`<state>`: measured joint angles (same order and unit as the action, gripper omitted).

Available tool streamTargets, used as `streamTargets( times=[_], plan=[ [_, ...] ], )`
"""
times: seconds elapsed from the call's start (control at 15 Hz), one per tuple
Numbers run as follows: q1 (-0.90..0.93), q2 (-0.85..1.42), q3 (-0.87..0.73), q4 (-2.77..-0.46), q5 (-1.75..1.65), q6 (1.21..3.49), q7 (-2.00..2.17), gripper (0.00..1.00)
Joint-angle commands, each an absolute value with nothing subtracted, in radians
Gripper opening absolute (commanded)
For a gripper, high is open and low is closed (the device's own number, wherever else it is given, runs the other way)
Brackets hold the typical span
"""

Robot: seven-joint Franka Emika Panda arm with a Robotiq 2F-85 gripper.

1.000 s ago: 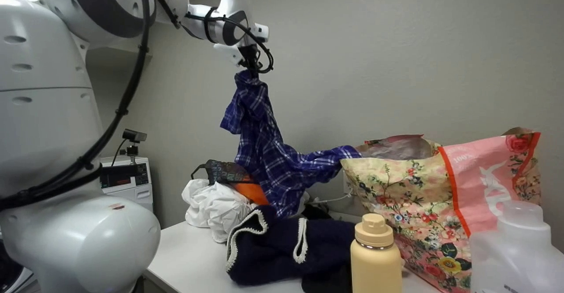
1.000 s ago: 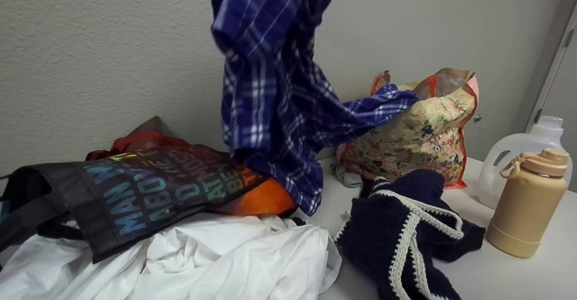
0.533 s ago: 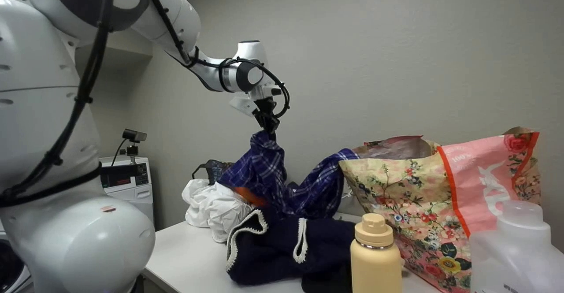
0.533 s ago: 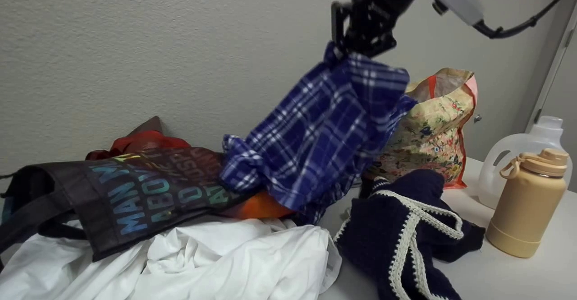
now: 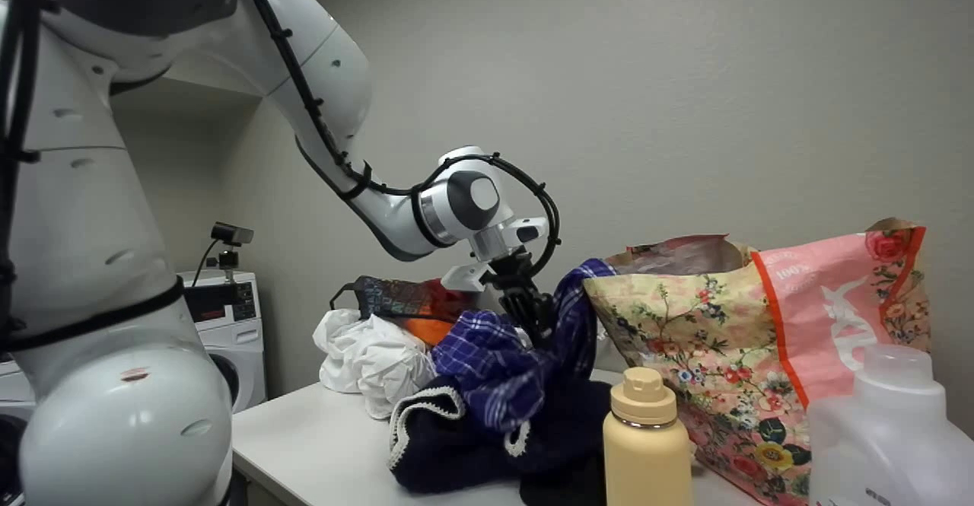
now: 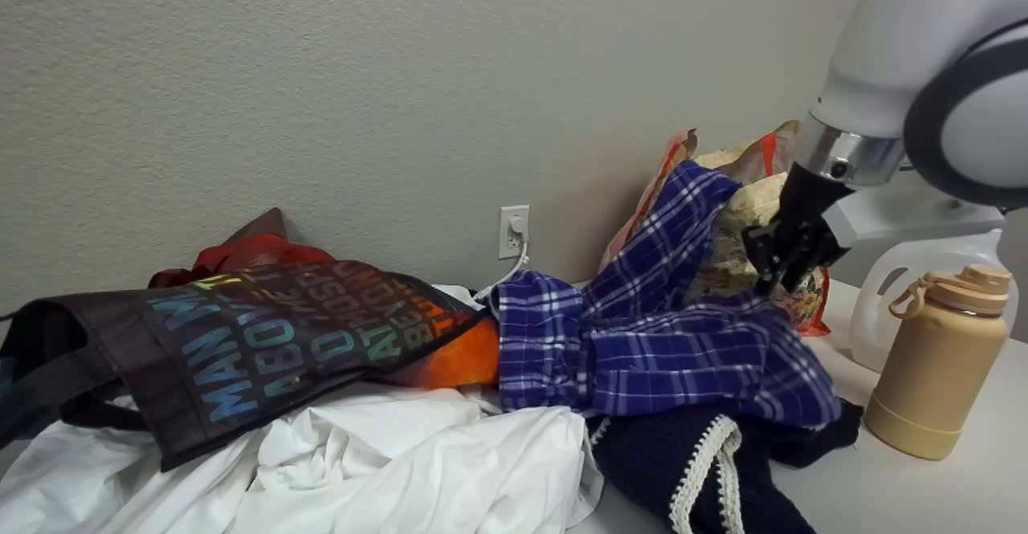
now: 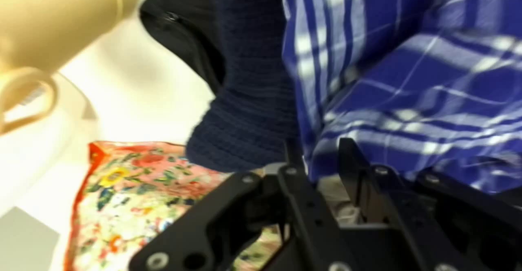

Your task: Pick up the blue cloth from the bag and put it on the table.

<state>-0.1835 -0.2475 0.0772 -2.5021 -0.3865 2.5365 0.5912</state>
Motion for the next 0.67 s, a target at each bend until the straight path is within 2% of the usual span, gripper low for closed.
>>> streamTargets(
  times=[0.0, 0.33, 0.6],
  plan=[
    [-0.263, -0.283, 0.097, -2.544, -0.562, 2.545, 0.820, 0.62],
    [-0.215, -0.333, 0.076, -2.513, -0.454, 2.540, 0.831, 1.00],
    [-0.237, -0.307, 0.102, -2.471, -0.449, 2.635, 0.931, 1.00]
  ],
)
